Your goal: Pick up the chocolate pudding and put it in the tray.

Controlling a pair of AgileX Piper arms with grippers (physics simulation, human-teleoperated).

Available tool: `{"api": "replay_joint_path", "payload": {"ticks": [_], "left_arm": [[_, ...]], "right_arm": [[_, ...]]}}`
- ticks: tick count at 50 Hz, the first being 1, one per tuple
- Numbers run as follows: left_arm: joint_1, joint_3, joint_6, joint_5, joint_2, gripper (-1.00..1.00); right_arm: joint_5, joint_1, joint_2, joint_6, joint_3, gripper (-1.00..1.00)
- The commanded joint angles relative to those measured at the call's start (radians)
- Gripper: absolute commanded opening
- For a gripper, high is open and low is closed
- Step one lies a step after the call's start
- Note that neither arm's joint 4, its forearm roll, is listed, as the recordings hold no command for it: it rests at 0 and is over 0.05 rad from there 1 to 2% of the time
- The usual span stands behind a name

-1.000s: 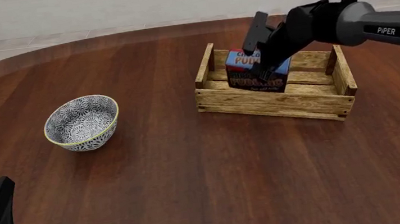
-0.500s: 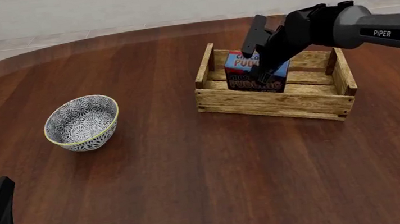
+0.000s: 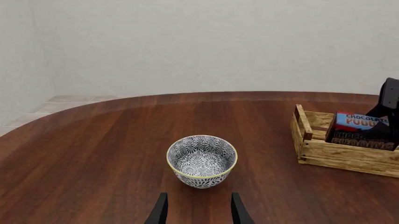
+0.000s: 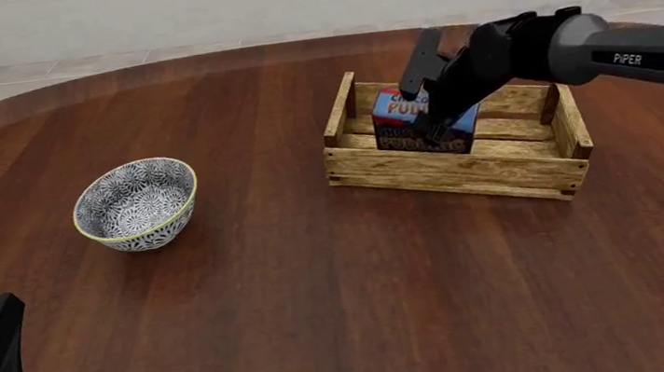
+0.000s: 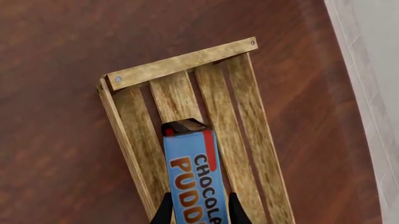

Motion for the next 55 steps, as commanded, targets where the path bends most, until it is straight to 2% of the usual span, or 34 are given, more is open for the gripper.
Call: {"api": "replay_joint_path", "payload": {"ticks": [1, 55], "left_arm": [[0.0, 0.0, 0.0, 0.0, 0.0, 1.0], [0.0, 0.0, 0.0, 0.0, 0.0, 1.0]], "right_arm": [[-0.003, -0.002, 0.014, 0.025, -0.011, -1.0], [-0.037, -0.01, 0.062, 0.05, -0.016, -1.0]]}}
